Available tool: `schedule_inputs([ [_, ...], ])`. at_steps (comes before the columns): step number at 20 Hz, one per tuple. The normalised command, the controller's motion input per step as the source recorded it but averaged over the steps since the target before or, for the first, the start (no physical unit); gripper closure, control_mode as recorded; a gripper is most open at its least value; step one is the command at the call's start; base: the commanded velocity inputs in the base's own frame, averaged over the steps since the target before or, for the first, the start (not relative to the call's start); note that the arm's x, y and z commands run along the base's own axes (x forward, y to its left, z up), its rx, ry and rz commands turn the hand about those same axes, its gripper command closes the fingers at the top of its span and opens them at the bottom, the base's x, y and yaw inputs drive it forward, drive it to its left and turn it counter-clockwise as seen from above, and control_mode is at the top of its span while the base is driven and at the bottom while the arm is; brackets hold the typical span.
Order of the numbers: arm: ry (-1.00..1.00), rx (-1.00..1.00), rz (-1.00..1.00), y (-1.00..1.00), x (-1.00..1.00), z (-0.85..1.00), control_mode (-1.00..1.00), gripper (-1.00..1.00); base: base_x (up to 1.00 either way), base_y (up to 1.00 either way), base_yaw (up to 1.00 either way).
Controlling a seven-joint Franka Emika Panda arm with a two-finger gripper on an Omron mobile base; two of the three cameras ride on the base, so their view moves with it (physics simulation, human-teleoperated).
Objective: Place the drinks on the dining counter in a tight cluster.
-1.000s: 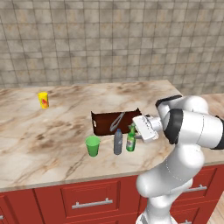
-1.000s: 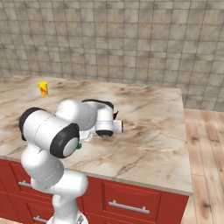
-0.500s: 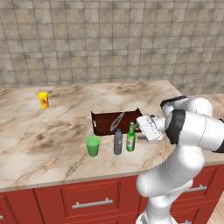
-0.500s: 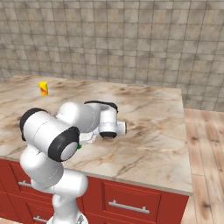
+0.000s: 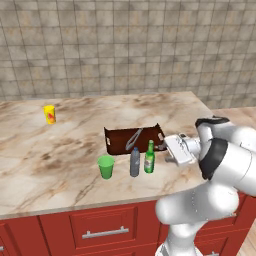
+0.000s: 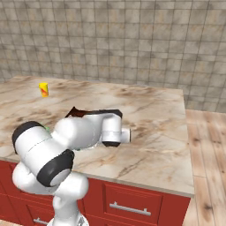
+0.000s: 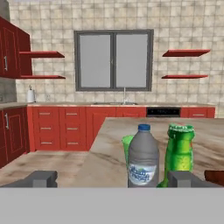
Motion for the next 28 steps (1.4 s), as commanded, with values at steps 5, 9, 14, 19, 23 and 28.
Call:
schedule_inputs([
  [5, 0.04, 0.00, -0.02, 0.00, -0.58, 0.24, -1.00, -1.00, 0.00, 0.00, 0.00],
  [9, 0.06, 0.00, 0.00, 0.00, -0.53, 0.30, -1.00, -1.00, 0.00, 0.00, 0.00],
  [14, 0.06, 0.00, 0.00, 0.00, -0.48, 0.29, -1.00, -1.00, 0.00, 0.00, 0.00],
  [19, 0.00, 0.00, 0.00, 0.00, -0.50, 0.21, -1.00, -1.00, 0.00, 0.00, 0.00],
  [23, 0.01, -0.03, 0.00, 0.00, -0.37, 0.11, -1.00, -1.00, 0.00, 0.00, 0.00],
  [28, 0.03, 0.00, 0.00, 0.00, -0.03, 0.00, -1.00, -1.00, 0.00, 0.00, 0.00],
])
